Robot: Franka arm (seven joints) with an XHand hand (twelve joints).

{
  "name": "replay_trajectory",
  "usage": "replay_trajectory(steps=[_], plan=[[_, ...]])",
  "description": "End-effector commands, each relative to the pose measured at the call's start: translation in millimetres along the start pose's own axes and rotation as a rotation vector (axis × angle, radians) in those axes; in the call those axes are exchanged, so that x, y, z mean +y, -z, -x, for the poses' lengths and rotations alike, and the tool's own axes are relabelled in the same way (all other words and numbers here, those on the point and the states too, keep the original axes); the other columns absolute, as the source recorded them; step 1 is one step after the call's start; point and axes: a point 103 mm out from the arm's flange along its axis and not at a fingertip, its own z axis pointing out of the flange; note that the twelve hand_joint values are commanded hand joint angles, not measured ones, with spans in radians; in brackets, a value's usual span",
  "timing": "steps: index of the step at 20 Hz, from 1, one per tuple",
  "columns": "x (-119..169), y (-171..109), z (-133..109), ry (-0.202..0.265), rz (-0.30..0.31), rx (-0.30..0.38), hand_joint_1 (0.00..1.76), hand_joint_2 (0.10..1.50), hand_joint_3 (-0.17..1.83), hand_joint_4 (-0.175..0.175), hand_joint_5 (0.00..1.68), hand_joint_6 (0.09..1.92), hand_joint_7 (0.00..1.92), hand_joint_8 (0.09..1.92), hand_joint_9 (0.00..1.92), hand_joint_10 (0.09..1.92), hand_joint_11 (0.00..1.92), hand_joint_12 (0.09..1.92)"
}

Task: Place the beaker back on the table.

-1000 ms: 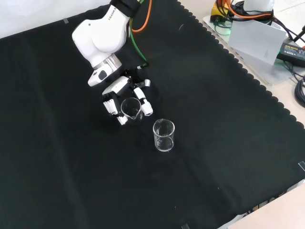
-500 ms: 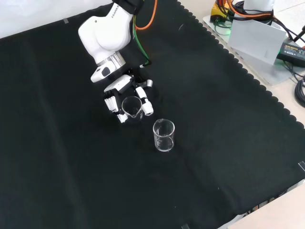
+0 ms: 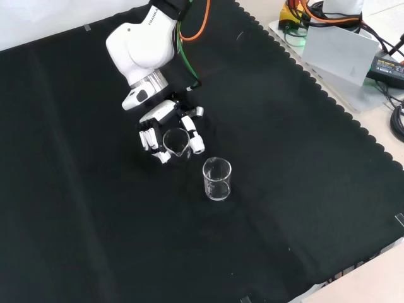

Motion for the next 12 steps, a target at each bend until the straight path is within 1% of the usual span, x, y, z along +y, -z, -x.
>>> replay_trajectory(steps=[1, 2, 3, 4, 5, 6, 7, 9, 12], plan=[[-1, -2, -4, 0.011, 0.012, -0.036, 1.12, 0.86, 0.34, 0.054, 1.16, 0.76, 1.32, 0.33, 1.22, 0.24, 0.82, 1.05], [-2, -2, -5, 0.015, 0.01, -0.04, 1.11, 0.89, 0.3, 0.073, 1.14, 0.78, 1.27, 0.33, 1.17, 0.23, 0.72, 1.11], [-2, -3, -6, 0.016, 0.009, -0.046, 1.11, 0.83, 0.31, 0.055, 1.02, 0.82, 1.17, 0.35, 1.05, 0.22, 0.55, 1.17], [-3, -3, -8, 0.016, 0.012, -0.063, 1.1, 0.75, 0.4, 0.029, 0.88, 0.85, 1.03, 0.39, 0.91, 0.22, 0.36, 1.23], [-3, -2, -9, 0.016, 0.012, -0.07, 1.09, 0.67, 0.51, 0.009, 0.77, 0.87, 0.91, 0.45, 0.78, 0.27, 0.22, 1.27], [-4, -1, -10, 0.016, 0.01, -0.078, 1.08, 0.61, 0.6, -0.006, 0.68, 0.88, 0.79, 0.51, 0.66, 0.34, 0.11, 1.3], [-4, 0, -12, 0.02, 0.007, -0.088, 1.08, 0.56, 0.66, -0.016, 0.62, 0.88, 0.7, 0.56, 0.57, 0.43, 0.06, 1.28], [-4, 1, -13, 0.019, -0.003, -0.102, 1.07, 0.52, 0.71, -0.025, 0.56, 0.86, 0.6, 0.61, 0.46, 0.56, 0.01, 1.24], [-5, 5, -15, -0.008, -0.029, -0.105, 1.07, 0.51, 0.72, -0.036, 0.51, 0.82, 0.55, 0.63, 0.41, 0.62, 0.0, 1.2]])
